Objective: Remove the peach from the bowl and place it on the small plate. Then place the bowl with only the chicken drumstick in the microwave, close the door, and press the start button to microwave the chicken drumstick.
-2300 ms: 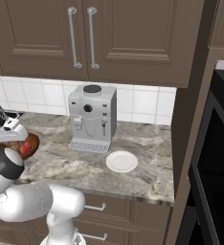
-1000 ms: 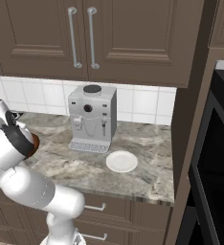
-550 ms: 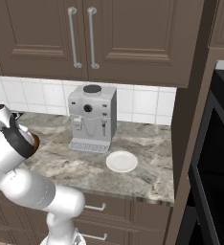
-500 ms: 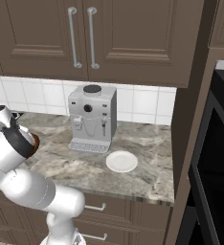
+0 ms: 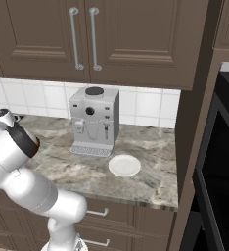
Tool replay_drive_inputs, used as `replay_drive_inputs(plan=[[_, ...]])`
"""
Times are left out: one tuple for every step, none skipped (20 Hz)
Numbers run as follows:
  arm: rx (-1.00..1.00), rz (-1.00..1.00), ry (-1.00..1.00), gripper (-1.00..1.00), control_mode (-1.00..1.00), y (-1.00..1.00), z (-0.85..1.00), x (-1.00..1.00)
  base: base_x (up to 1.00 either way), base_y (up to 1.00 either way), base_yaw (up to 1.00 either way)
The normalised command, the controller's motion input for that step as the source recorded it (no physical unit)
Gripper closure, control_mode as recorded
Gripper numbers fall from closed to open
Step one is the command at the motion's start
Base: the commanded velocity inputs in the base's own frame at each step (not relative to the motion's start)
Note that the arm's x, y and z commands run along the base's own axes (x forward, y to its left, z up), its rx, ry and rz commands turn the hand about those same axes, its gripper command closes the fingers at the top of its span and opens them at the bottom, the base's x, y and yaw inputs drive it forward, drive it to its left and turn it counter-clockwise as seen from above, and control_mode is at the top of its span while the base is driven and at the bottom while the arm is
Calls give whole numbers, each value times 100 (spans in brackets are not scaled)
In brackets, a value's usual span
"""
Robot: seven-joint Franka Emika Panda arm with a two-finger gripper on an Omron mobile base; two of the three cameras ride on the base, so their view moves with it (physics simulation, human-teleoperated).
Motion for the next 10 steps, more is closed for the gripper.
replay_drive_inputs(plan=[[3,0,0,-100,-100,0,-17,9,0,0,0],[4,0,0,-100,-100,0,-14,2,0,0,0],[4,0,0,-100,-100,-23,0,0,0,0,0],[4,0,0,-100,-100,-27,0,0,0,0,0],[4,-9,0,-100,-100,-42,0,-25,0,0,0],[6,-11,0,-100,-100,-44,0,-35,0,0,0],[7,-12,0,-100,-100,-49,0,-36,0,0,0],[7,-12,0,-100,-100,-49,0,-30,0,0,0],[6,-13,0,-100,-100,-37,0,-17,0,0,0],[4,-13,0,-100,-100,-21,0,0,0,0,0]])
